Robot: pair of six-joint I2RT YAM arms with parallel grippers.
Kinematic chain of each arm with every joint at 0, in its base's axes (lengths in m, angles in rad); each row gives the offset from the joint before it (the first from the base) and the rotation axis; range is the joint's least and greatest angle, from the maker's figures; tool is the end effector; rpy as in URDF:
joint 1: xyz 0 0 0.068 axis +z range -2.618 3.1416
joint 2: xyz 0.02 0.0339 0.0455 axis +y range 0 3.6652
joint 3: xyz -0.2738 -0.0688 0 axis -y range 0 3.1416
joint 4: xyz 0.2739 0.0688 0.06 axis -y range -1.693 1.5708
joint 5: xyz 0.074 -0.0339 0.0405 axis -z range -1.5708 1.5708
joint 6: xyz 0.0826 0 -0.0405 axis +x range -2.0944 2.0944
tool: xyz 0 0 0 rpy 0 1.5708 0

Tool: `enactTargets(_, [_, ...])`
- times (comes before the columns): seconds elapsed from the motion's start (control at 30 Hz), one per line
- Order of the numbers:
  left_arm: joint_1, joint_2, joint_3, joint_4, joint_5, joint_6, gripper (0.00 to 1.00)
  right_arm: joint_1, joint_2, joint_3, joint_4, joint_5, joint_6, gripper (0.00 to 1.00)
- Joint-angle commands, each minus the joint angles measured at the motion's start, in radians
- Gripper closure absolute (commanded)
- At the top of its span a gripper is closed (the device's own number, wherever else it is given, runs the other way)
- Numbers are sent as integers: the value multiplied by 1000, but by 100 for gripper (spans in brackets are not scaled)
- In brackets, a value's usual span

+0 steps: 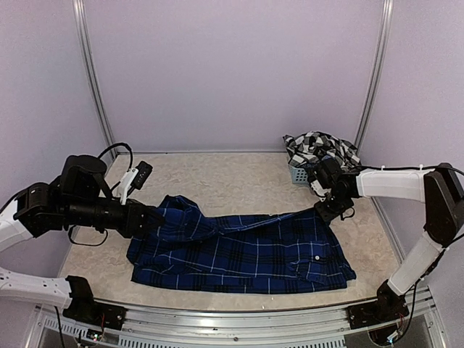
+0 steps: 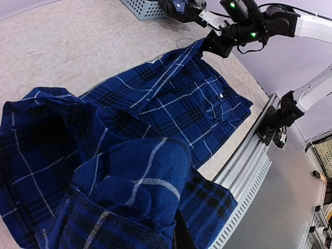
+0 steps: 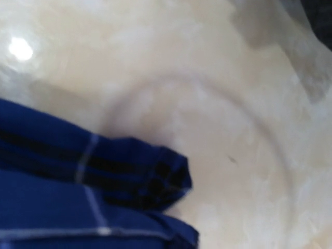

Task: Fold and stack the long sleeve shirts
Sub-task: Fold the 1/3-folded shirt at the center of the board.

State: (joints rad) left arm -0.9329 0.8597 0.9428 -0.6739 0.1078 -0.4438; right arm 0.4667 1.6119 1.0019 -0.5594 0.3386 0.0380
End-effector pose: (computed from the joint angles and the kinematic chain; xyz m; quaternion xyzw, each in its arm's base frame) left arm 0.1351 -0.1972 0.3165 0.2379 0.8487 -0.3352 0.3327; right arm 0.3244 0.1327 0.1395 -0.1726 0.9510 -0.1108 0.2315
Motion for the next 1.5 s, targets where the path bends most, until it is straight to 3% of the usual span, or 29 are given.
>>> enactTargets(0.0, [-6,-16,19,-62,-25,-13,100,12,6,3,-82,83,44,82])
enactTargets(0.2, [-6,-15,17,-66,31,-6,100,37,8,1,-129,77,60,82])
enactTargets(0.5, [-17,7,39,-115,86,10,100,79,-64,25,-224,-131,83,77])
enactTargets(0.87, [-29,26,122,-206,93,42,100,101,-151,84,-291,-264,113,51])
enactTargets(1.07, [-27,30,133,-229,54,49,100,101,-130,129,-297,-154,128,49])
enactTargets(1.27, [-26,26,173,-293,-39,44,100,101,-147,168,-257,-200,130,51])
enactTargets(1.47, [-26,16,167,-291,-21,52,100,100,-172,182,-206,-228,133,52])
